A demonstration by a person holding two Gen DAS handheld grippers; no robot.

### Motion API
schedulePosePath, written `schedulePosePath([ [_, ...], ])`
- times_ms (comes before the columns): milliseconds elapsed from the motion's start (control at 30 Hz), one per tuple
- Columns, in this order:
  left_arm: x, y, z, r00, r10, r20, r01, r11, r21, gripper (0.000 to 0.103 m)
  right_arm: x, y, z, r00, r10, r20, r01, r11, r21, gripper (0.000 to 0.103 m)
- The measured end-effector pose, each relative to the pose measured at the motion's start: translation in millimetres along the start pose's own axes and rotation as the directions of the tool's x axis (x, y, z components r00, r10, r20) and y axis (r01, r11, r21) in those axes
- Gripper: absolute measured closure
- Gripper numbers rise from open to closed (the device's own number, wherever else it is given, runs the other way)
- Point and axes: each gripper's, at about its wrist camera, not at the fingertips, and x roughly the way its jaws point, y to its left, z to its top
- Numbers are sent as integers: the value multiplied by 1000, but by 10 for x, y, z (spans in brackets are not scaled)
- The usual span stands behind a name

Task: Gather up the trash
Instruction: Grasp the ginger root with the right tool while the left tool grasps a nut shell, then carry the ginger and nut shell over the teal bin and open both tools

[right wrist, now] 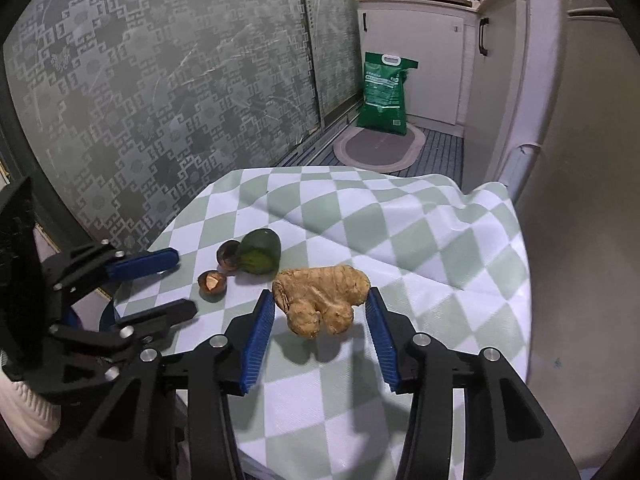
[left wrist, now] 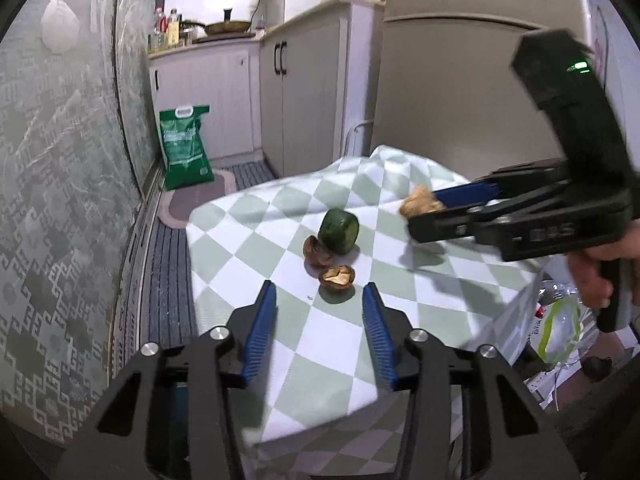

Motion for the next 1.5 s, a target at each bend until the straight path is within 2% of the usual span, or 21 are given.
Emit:
schedulePosePath([
  [200,108,-25,54,1000,1,-23,-1,1000,-11,74,-90,-11,-53,1000,2,5,-2,1000,-9,55],
  [433,183,-103,76,999,20,-37,-20,1000,-2,83,-175,-20,-77,1000,4,15,-4,1000,-11,55],
  [600,153,-111,89,1000,20,-22,-20,1000,-23,83,-187,-3,-83,1000,4,16,-4,1000,-13,55],
  [833,-93,28,59,999,15,42,-12,997,-73,83,-190,103,-33,1000,9,18,-9,1000,-22,55],
  [1267,-470,503,-36,991,93,100,-76,984,-162,83,-103,443,99,999,34,16,-33,998,-56,55],
  [1500,-595,744,-106,987,127,103,-105,975,-197,83,-5,674,217,998,57,14,-56,996,-76,55],
])
